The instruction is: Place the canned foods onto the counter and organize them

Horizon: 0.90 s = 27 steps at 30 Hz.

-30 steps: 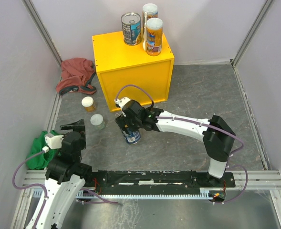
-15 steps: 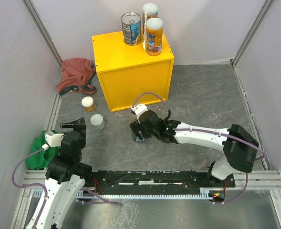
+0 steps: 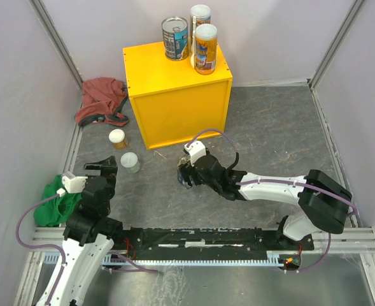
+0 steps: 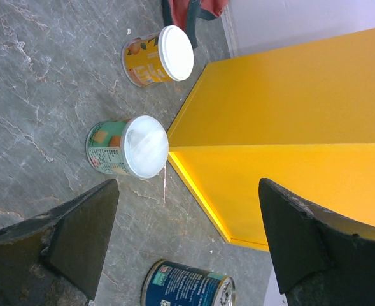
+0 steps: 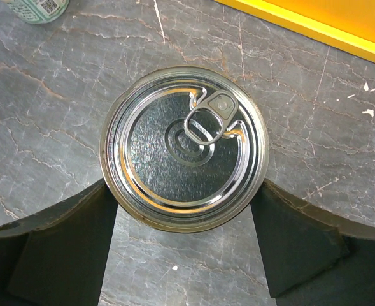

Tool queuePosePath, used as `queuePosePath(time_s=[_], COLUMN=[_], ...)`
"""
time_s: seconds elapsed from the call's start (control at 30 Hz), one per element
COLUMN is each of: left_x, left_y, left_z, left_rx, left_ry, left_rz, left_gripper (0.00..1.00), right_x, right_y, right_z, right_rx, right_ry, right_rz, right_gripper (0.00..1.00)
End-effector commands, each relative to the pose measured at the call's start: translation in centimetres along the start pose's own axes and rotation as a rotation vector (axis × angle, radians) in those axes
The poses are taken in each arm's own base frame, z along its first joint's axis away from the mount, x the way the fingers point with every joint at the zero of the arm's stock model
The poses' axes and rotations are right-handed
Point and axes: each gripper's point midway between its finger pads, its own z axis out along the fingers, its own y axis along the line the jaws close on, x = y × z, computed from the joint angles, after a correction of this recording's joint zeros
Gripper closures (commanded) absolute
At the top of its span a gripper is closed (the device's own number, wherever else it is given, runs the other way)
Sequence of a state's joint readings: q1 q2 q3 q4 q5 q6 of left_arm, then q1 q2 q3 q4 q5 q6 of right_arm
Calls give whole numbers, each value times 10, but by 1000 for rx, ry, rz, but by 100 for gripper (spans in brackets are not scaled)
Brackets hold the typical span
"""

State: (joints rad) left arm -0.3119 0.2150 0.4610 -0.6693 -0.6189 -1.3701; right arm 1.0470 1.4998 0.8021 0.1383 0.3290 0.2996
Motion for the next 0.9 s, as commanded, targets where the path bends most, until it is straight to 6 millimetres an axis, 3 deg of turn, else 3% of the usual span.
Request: queuePosePath(time_s=[0.0,0.6,0.67,0.87], left_x=[-5,-1,-2,-4], left_y=[-11,-5,-5,-6], left_z=[0,1,1,0], left_rx=[52,52,54,70], left_ry=[-21,-12,-16,-26], left_rz=[39,71,83,105], left_gripper=[4,5,5,5], right_x=[-34,-31,-32,-36], right_y=[7,28,30,33], right_z=[1,30,33,43], right_rx=[-25,-99,-106,-101], right_ry=[-143,-195,-209,-246], right_rz=[70,78,83,85], right_gripper=[13,7,0,0])
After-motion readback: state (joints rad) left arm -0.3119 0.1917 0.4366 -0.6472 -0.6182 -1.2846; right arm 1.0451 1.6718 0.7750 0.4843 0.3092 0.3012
